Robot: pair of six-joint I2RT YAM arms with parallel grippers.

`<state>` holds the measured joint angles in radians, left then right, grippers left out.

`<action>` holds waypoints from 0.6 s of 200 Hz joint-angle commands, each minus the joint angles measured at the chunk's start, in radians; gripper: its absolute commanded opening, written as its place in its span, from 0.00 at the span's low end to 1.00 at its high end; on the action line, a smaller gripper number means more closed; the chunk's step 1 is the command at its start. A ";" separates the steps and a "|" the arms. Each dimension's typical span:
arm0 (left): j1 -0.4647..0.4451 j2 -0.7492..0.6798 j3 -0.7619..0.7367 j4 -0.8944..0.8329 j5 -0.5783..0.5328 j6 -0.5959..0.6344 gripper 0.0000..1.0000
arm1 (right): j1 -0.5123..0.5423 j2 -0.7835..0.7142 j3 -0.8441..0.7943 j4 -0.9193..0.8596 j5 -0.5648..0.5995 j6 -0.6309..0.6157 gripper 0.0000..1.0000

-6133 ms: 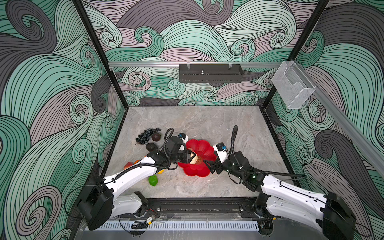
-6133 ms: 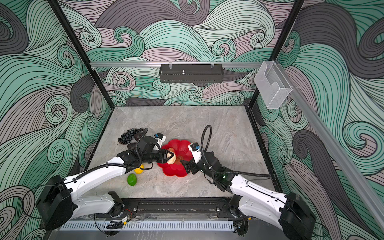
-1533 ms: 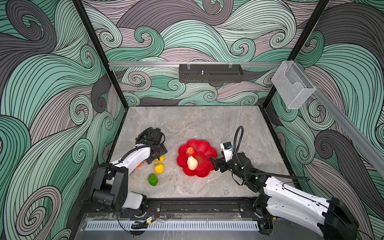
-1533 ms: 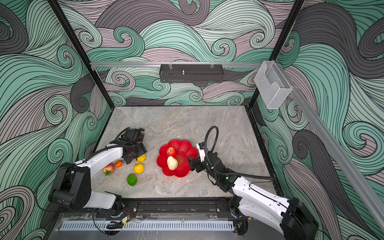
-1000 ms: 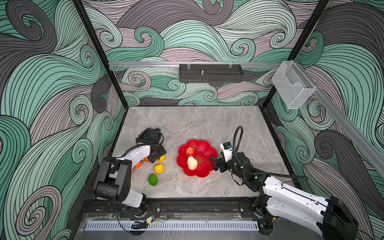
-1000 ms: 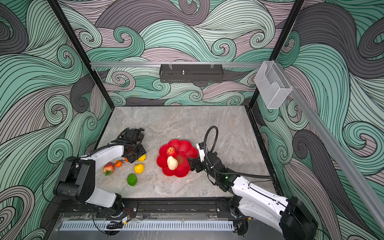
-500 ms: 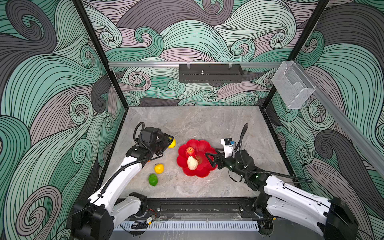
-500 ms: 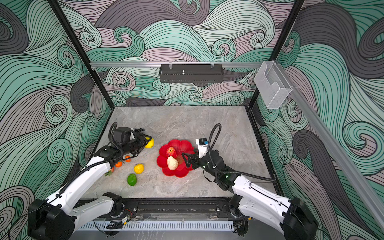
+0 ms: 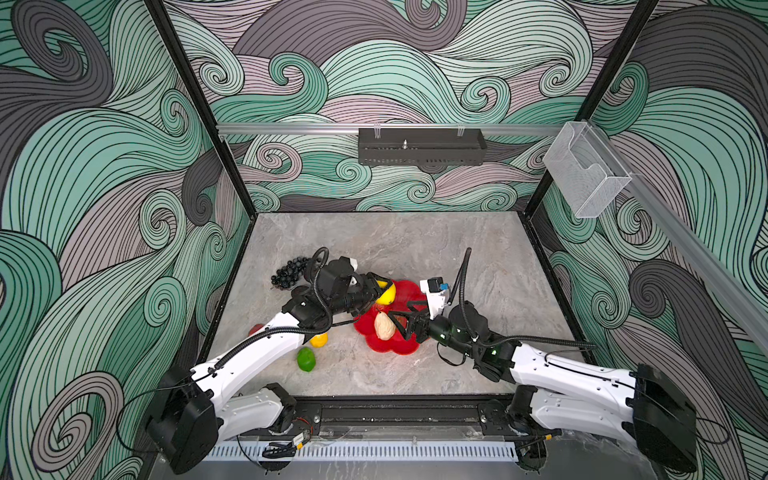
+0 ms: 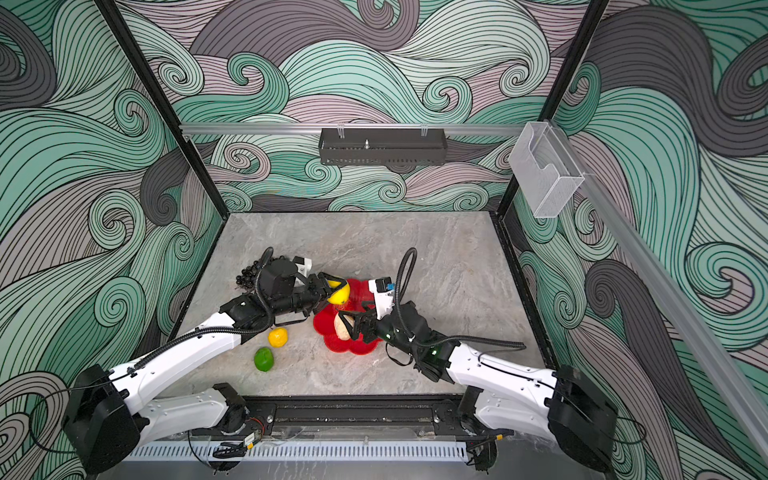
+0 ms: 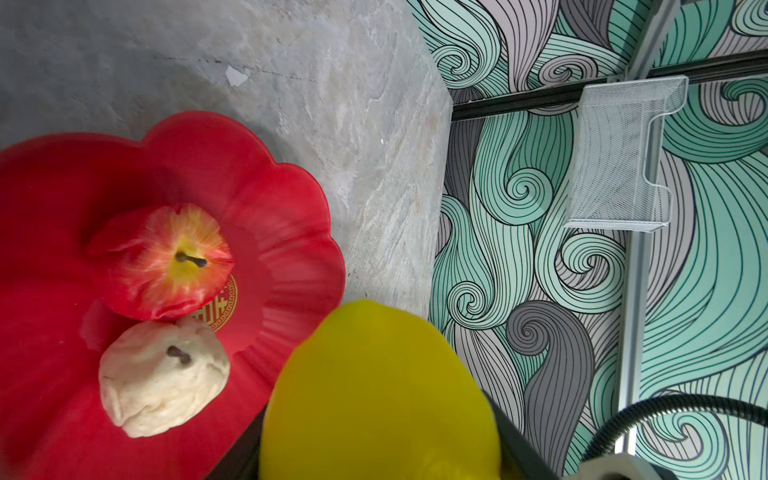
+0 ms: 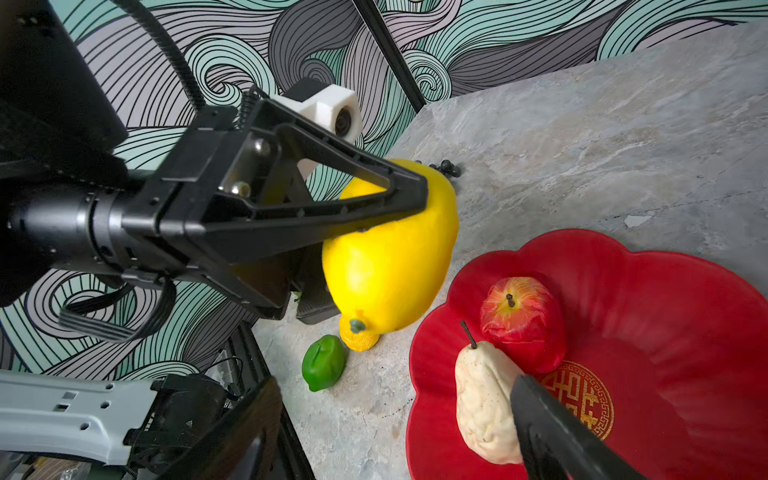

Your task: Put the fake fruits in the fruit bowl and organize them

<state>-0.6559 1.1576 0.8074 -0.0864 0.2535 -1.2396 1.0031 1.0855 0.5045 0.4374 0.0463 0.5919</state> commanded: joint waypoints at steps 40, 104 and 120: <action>-0.091 0.025 0.004 0.063 -0.035 -0.030 0.61 | 0.035 0.015 -0.011 0.073 0.162 0.038 0.84; -0.133 0.031 -0.004 0.068 -0.042 -0.030 0.63 | 0.039 0.043 -0.001 0.065 0.201 0.057 0.65; -0.134 0.028 -0.009 0.071 -0.043 -0.026 0.65 | 0.040 0.042 -0.001 0.056 0.205 0.056 0.58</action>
<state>-0.7799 1.1893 0.8024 -0.0414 0.2207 -1.2675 1.0443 1.1187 0.5026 0.4908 0.2047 0.6403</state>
